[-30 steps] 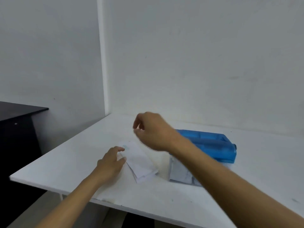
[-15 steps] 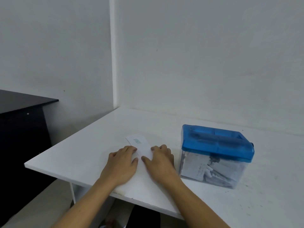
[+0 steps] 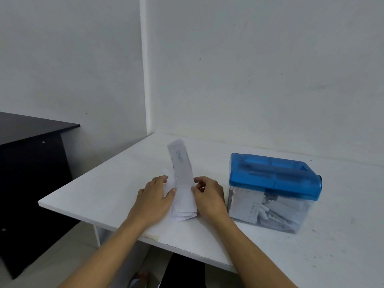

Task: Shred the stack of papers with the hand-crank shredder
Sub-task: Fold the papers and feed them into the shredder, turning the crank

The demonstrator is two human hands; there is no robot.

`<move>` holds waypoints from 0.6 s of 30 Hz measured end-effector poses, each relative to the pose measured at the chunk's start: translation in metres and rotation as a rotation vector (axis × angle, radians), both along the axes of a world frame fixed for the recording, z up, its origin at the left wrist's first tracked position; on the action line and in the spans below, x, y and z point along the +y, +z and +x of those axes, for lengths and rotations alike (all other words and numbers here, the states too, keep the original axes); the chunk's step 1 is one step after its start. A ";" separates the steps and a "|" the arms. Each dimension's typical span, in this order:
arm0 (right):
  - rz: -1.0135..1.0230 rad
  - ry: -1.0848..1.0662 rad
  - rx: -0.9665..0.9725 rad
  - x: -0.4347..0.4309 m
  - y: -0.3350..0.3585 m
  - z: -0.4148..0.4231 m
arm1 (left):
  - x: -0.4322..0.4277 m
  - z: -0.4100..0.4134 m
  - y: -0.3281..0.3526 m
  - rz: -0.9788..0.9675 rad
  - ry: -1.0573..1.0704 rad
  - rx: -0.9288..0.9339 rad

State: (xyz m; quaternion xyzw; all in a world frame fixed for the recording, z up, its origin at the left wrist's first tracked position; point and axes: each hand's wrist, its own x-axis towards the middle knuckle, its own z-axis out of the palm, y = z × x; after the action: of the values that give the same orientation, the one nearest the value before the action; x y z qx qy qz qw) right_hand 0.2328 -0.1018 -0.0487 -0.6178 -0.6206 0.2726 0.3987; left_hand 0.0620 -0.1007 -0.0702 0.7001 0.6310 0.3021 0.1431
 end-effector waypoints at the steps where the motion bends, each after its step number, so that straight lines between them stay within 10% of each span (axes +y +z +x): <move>1: -0.001 -0.002 0.021 0.000 0.000 -0.001 | 0.001 -0.001 0.000 0.003 0.013 -0.028; 18: -0.034 0.006 0.022 -0.004 0.007 0.001 | 0.005 -0.010 0.008 0.015 0.093 -0.327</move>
State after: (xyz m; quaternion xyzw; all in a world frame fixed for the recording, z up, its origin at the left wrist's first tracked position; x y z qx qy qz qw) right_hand 0.2338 -0.1058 -0.0413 -0.6197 -0.6132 0.2909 0.3940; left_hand 0.0516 -0.0960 -0.0617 0.6128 0.6287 0.4230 0.2243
